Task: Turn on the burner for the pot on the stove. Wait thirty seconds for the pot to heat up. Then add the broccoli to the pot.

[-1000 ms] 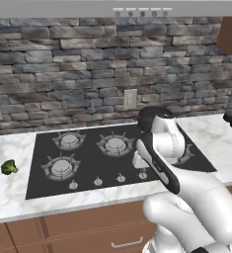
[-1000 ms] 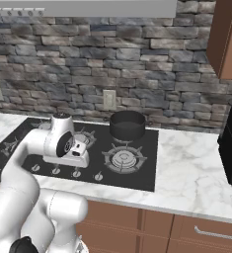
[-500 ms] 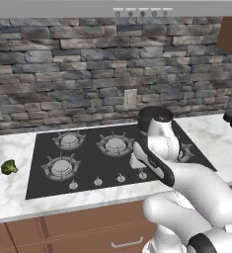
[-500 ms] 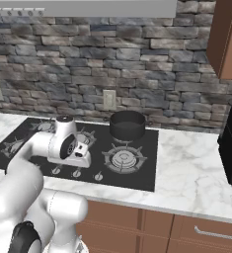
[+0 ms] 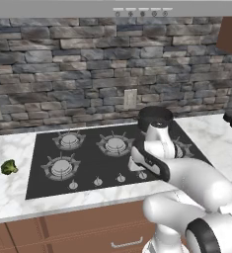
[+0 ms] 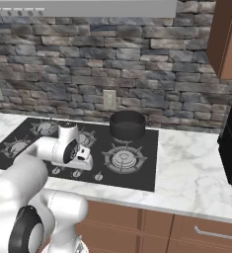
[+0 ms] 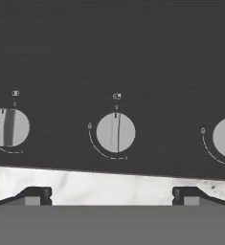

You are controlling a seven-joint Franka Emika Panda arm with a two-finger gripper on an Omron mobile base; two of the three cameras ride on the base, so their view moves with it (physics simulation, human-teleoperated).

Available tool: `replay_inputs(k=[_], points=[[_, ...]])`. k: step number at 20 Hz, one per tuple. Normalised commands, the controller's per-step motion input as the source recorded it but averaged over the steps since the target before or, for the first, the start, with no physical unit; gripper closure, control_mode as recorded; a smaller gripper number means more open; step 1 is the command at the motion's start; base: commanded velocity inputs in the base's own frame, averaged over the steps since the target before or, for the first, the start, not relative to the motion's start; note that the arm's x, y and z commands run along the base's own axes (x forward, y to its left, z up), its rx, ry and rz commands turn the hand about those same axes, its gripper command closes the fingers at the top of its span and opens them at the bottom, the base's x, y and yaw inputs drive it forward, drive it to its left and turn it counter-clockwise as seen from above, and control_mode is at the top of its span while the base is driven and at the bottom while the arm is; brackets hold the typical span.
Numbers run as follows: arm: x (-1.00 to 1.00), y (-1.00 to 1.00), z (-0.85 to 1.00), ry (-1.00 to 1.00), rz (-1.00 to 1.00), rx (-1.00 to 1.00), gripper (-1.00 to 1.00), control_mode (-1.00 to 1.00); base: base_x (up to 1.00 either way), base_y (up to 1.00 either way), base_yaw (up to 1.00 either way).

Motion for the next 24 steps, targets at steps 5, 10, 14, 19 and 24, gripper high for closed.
replay_inputs(k=[5, 10, 14, 19, 24], points=[[0.23, 0.00, -0.22, 0.00, 0.00, 0.00, -1.00, -1.00, 0.00, 0.00, 0.00], [0.23, 0.00, -0.24, 0.00, 0.00, 0.00, -1.00, -1.00, 0.00, 0.00, 0.00], [0.19, 0.00, -0.25, 0.00, 0.00, 0.00, -1.00, -1.00, 0.00, 0.00, 0.00], [0.14, 0.00, -0.27, 0.00, 0.00, 0.00, -1.00, -1.00, 0.00, 0.00, 0.00], [0.10, 0.01, -0.27, 0.00, 0.00, 0.00, -1.00, -1.00, 0.00, 0.00, 0.00]])
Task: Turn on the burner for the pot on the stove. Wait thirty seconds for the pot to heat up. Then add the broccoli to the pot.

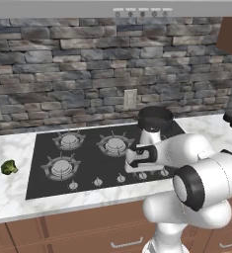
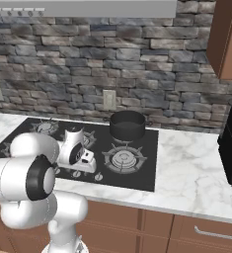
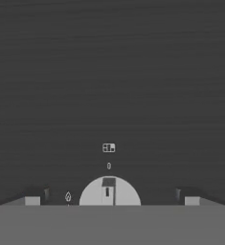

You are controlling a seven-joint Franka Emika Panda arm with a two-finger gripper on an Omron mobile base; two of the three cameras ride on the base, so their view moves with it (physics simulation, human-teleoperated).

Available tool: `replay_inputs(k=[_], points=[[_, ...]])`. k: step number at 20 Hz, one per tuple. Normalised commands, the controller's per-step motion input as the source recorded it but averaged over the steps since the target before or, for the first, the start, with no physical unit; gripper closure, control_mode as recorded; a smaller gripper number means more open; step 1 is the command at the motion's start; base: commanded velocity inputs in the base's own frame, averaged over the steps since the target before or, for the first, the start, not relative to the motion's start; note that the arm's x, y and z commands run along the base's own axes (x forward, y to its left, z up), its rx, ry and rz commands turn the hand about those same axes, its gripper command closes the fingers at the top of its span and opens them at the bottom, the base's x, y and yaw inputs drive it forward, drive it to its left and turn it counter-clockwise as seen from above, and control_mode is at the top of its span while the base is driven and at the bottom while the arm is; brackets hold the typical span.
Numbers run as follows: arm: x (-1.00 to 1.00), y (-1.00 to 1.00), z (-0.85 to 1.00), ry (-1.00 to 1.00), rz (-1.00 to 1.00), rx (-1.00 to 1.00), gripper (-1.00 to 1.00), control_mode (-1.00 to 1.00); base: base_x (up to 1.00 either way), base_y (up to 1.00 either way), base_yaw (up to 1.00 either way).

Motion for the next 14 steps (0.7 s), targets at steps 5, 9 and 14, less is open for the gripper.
replay_inputs(k=[5, 9, 14], points=[[-0.02, 0.04, -0.38, 0.00, 0.00, 0.00, 1.00, -1.00, 0.00, 0.00, 0.00], [-0.34, 0.00, -0.32, -0.05, -0.02, 0.02, 1.00, -1.00, 0.00, 0.00, 0.00], [-0.54, 0.13, -0.42, -0.02, -0.04, 0.03, 1.00, -1.00, 0.00, 0.00, 0.00]])
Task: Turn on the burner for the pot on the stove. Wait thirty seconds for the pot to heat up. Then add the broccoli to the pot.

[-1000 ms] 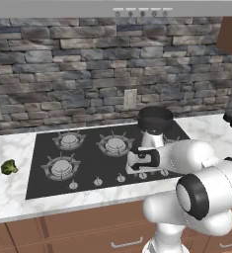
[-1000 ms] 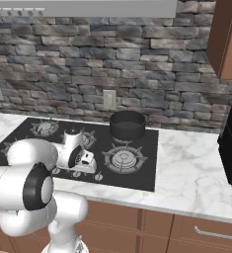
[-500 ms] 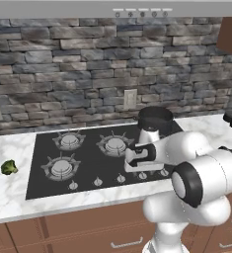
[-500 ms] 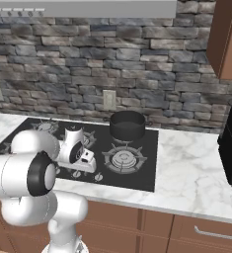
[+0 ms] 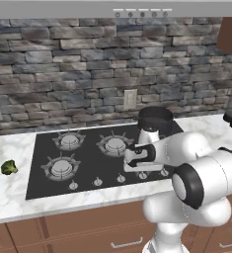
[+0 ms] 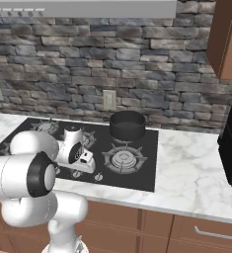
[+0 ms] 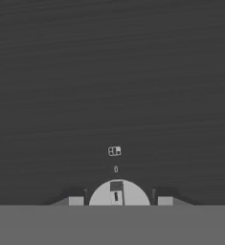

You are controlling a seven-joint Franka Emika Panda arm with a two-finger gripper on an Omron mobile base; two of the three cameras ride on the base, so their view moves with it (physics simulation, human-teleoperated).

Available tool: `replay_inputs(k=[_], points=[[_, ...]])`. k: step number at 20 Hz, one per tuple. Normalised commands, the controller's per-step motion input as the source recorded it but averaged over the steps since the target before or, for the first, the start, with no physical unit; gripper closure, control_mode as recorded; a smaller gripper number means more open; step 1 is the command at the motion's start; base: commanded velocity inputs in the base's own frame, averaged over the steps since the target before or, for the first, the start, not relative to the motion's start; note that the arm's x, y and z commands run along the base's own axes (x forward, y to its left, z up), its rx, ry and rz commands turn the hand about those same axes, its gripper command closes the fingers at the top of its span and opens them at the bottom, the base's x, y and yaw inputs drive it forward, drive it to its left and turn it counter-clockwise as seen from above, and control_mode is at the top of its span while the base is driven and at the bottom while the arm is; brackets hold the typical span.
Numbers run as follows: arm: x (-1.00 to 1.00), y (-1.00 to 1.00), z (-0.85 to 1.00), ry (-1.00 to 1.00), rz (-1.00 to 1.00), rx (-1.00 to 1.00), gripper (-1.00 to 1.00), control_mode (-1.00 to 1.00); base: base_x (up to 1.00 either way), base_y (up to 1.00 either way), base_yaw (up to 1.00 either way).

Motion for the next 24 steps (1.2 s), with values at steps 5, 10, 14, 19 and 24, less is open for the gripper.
replay_inputs(k=[5, 10, 14, 19, 24], points=[[-0.54, 0.50, -0.62, 0.00, -0.03, 0.04, 1.00, -1.00, 0.00, 0.00, 0.00], [-0.43, -0.12, -0.71, 0.08, 0.15, 0.10, 1.00, -1.00, 0.00, 0.00, 0.00], [-0.72, -0.45, -0.78, 0.07, 0.38, 0.12, 1.00, -1.00, 0.00, 0.00, 0.00], [-1.00, -0.05, -0.97, 0.00, 0.50, 0.02, 1.00, -1.00, 0.00, 0.00, 0.00], [-0.85, 0.01, -0.88, -0.08, 0.60, -0.01, 1.00, -1.00, 0.00, 0.00, 0.00]])
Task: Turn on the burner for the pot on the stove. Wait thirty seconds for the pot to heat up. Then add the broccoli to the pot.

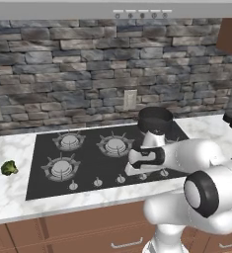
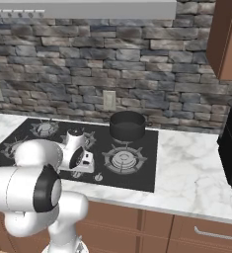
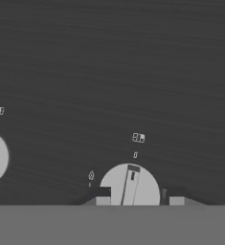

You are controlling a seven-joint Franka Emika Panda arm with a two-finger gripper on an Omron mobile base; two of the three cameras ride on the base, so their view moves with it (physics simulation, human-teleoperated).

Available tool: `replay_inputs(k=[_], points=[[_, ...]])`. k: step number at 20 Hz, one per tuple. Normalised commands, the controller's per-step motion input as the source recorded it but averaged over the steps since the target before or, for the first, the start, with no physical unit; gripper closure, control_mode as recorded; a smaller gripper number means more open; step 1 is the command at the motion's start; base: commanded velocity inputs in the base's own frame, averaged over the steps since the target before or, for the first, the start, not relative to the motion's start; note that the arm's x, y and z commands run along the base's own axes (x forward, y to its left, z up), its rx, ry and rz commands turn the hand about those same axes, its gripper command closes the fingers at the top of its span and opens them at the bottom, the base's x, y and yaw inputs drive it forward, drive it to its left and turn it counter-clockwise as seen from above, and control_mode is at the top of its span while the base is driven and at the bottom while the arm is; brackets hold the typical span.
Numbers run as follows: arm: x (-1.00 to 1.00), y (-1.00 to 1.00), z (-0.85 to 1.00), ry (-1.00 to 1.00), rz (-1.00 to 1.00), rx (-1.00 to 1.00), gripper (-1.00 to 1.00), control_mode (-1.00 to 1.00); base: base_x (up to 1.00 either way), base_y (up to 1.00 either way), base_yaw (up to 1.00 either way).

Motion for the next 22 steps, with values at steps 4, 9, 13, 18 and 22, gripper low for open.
replay_inputs(k=[4, 9, 13, 18, 22], points=[[-0.46, 0.00, -0.79, -0.04, 0.79, -0.08, 1.00, -1.00, 0.00, 0.00, 0.00], [-0.48, -0.02, -0.87, 0.00, 0.92, -0.14, 1.00, -1.00, 0.00, 0.00, 0.00], [-0.46, -0.16, -0.82, 0.00, 0.95, -0.13, 1.00, -1.00, 0.00, 0.00, 0.00], [-0.49, -0.30, -0.76, 0.00, 0.90, -0.04, 1.00, -1.00, 0.00, 0.00, 0.00], [-0.54, -0.28, -0.83, 0.01, 0.90, -0.01, 1.00, -1.00, 0.00, 0.00, 0.00]])
